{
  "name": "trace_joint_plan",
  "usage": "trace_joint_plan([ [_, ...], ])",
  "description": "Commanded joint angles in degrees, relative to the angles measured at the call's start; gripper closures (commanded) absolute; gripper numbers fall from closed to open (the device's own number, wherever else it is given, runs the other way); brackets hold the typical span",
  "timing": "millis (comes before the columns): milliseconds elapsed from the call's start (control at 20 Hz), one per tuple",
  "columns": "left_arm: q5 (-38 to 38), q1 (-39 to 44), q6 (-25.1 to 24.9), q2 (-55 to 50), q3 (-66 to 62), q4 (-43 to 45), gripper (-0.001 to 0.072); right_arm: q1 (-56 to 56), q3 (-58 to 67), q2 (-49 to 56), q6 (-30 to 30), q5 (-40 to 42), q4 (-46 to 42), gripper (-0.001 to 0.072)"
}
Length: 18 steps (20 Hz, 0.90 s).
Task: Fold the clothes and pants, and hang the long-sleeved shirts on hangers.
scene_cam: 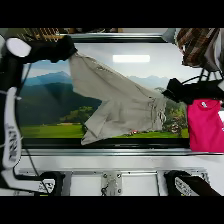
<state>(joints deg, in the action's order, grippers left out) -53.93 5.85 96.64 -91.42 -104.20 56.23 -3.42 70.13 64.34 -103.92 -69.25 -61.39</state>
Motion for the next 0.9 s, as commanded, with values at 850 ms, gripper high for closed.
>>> trace_joint_plan([
  [850, -3.06, 6.08, -1.09, 17.55, 31.5, 8.66, 0.0702, 3.37, -0.46, 9.6, 7.1, -4.59, -19.06, 0.0698],
])
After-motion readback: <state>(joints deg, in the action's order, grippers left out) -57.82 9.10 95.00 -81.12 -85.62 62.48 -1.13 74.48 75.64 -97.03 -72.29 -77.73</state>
